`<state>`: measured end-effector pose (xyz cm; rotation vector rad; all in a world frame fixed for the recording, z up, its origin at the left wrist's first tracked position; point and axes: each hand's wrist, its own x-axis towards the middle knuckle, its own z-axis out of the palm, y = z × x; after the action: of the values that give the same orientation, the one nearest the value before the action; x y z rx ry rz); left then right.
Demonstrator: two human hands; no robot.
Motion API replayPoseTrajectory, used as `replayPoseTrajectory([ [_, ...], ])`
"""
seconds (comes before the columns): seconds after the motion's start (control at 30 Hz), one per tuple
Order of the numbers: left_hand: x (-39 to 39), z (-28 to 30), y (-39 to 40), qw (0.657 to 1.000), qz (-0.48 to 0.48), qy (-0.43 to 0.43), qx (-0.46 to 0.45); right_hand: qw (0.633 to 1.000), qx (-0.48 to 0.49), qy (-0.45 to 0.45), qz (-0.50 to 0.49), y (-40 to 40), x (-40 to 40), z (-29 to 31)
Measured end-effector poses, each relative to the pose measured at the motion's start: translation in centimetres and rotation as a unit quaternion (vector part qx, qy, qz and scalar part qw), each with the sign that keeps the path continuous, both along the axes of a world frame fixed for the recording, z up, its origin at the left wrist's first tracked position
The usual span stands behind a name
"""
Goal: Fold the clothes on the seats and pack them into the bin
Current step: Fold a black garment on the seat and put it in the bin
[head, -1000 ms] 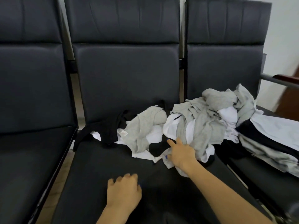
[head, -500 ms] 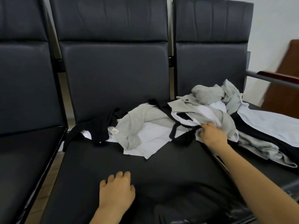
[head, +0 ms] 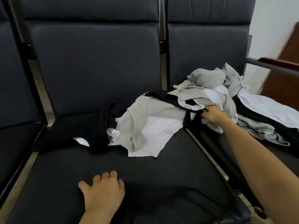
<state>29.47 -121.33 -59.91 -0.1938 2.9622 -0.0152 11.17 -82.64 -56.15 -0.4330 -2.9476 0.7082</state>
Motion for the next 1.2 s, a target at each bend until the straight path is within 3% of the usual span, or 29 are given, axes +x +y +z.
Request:
replayPoseTrajectory([
  [0.27,-0.3,-0.1,-0.1,1.000,0.001,-0.003,0.004,0.983,0.142,-0.114,-0.027,-4.5,3.8,1.1],
  [0.43,0.3,0.1,-0.4,0.999,-0.016,0.010,0.029,0.941,0.275,-0.190,-0.048,-11.2,8.2,3.1],
  [0.5,0.5,0.3,-0.6,0.999,-0.031,0.017,0.036,0.943,0.296,-0.150,-0.008,-14.7,9.3,3.7],
  [0.6,0.9,0.7,-1.1,0.997,-0.051,0.031,0.053,0.965,0.220,-0.066,0.130,-20.1,10.4,3.4],
  [0.67,1.4,1.0,-1.6,0.995,-0.056,0.050,0.065,0.953,0.231,-0.029,0.196,-23.8,11.0,3.0],
  [0.77,1.7,1.0,-2.5,0.993,-0.064,0.078,0.065,0.914,0.322,0.016,0.247,-28.7,10.0,2.5],
  [0.87,1.5,0.8,-3.3,0.992,-0.069,0.092,0.047,0.896,0.368,0.004,0.250,-31.7,8.1,2.3],
  [1.0,0.7,0.3,-3.9,0.989,-0.073,0.124,0.044,0.943,0.242,-0.119,0.195,-30.7,5.0,0.2],
  [1.13,-0.6,0.9,-5.6,0.958,-0.075,0.264,0.081,0.937,0.260,-0.029,0.232,-28.2,5.5,-1.3],
  [1.2,-0.6,1.4,-6.4,0.955,-0.042,0.277,0.093,0.922,0.287,-0.032,0.258,-27.0,7.0,-1.6],
])
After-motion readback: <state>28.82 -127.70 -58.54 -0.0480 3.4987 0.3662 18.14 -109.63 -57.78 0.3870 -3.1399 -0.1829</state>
